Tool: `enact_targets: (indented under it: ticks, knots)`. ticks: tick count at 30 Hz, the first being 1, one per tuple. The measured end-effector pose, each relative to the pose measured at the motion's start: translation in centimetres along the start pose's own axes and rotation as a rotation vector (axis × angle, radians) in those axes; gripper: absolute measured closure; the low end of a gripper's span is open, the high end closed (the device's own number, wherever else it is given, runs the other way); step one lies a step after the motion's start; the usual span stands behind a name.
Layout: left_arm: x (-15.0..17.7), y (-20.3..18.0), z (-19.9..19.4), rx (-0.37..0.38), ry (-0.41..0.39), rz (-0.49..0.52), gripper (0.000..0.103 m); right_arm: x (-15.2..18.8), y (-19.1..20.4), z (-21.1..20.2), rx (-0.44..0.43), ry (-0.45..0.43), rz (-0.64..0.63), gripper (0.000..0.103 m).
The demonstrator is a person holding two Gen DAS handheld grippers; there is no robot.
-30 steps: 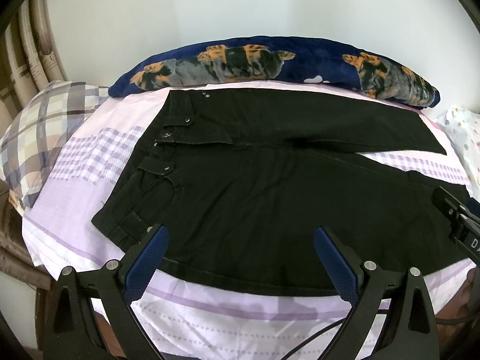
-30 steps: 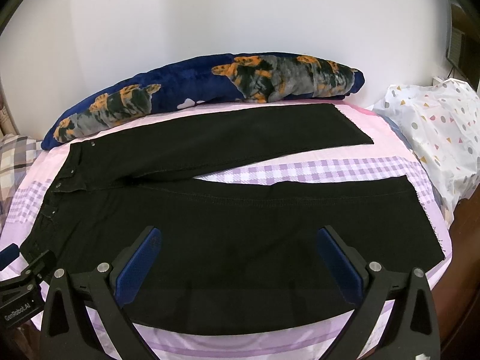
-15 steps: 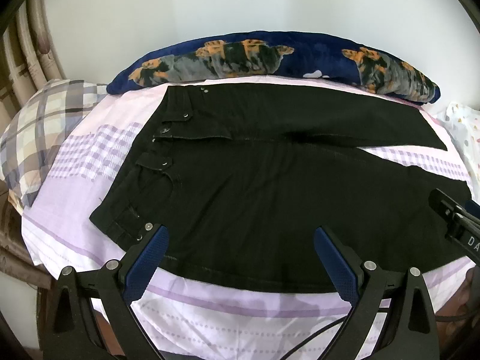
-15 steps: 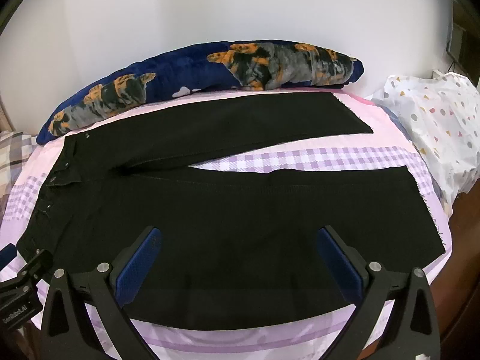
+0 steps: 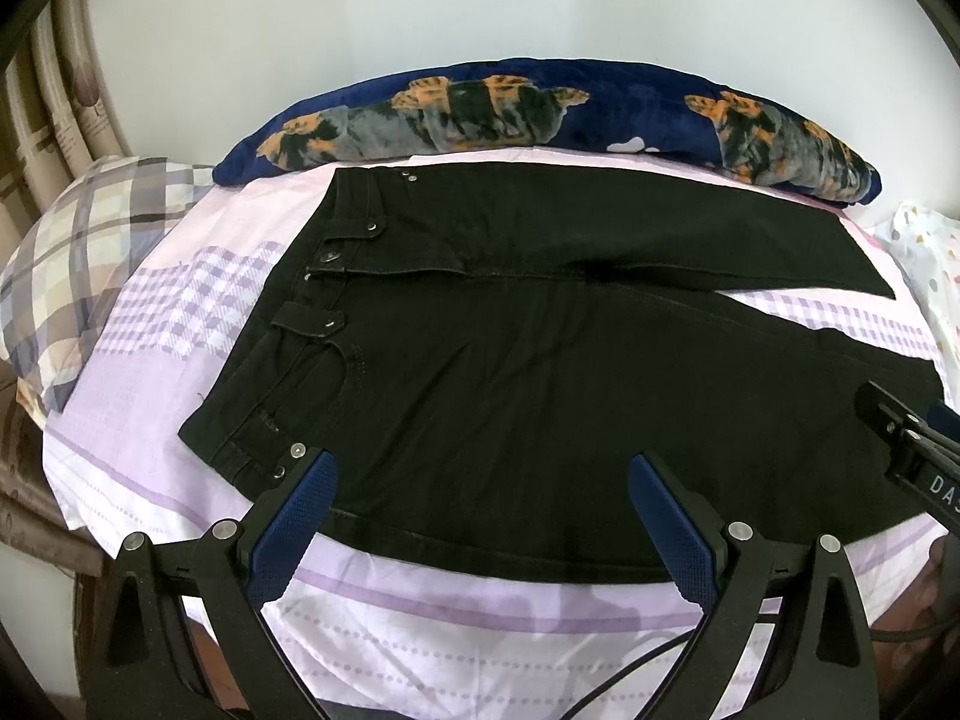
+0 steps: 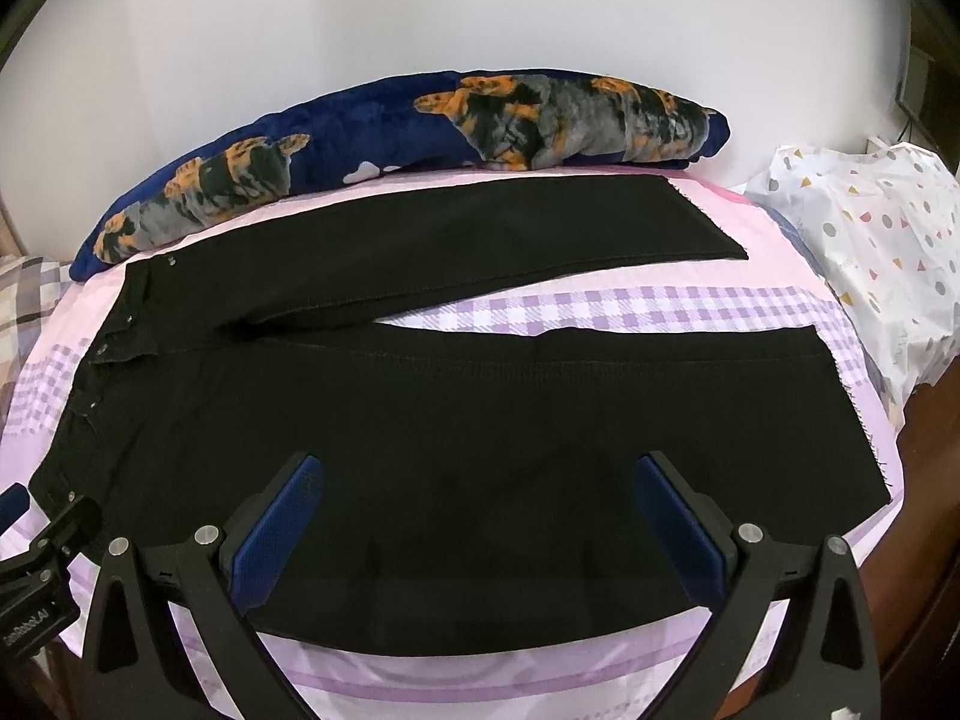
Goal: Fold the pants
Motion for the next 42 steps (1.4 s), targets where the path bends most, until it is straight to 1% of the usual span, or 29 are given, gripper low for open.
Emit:
enact_targets:
  ticks: [10,17,24,27,30,33,35,36,39,40,42]
  knots:
    - [0.5,0.3,0.5,0.002,0.011,-0.003,0.006,0.1,0.1,0.2,0.002,0.004,-0.003,0.0]
    - [0.1,0.8,1.4,0.004,0.033,-0.015,0.006,0.3,0.1,1.1,0.015,0.012,-0.007,0.0]
    - [-0.6,2.4,2.6,0.005,0.05,-0.047,0.006,0.3,0.6,1.2,0.045,-0.023,-0.052,0.0]
    - [-1.2,3.6,3.3,-0.002,0.053,-0.066,0.006,0.1,0.7,1.2,0.01,-0.032,-0.053,0.0]
    - [-2.2,5.3,4.1,-0.015,0.055,-0.092,0.006,-0.1,0.9,1.5,-0.033,-0.014,-0.062,0.001]
    - [-4.0,7.5,4.8,-0.027,0.044,-0.121,0.006,-0.5,1.3,2.3,-0.027,0.012,-0.066,0.0]
    - [-5.5,9.1,5.1,-0.031,0.03,-0.137,0.006,-1.2,1.4,2.9,-0.045,0.032,-0.05,0.0]
    - [-6.4,10.0,5.4,-0.028,0.021,-0.144,0.009,-1.6,1.5,3.1,-0.055,0.035,-0.041,0.0]
    - [-9.2,12.7,6.2,0.011,0.013,-0.169,0.016,-3.5,1.8,3.5,-0.114,0.044,-0.015,0.0]
    - [-10.2,13.6,6.5,0.038,0.014,-0.182,0.021,-4.0,2.0,3.5,-0.128,0.041,-0.013,0.0]
    - [-12.3,15.3,7.4,0.113,0.019,-0.209,0.025,-5.2,2.4,3.7,-0.157,0.032,-0.022,0.0]
Point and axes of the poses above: each gripper's, at about its wrist camera, not at the fingertips, and z roughly the way its jaws point, y to its left, x to its underside, the point moved 3 cm from there along z, roughly the way its jaws point, and after that the axes turned 5 degrees about y, right-handed, at the moved point
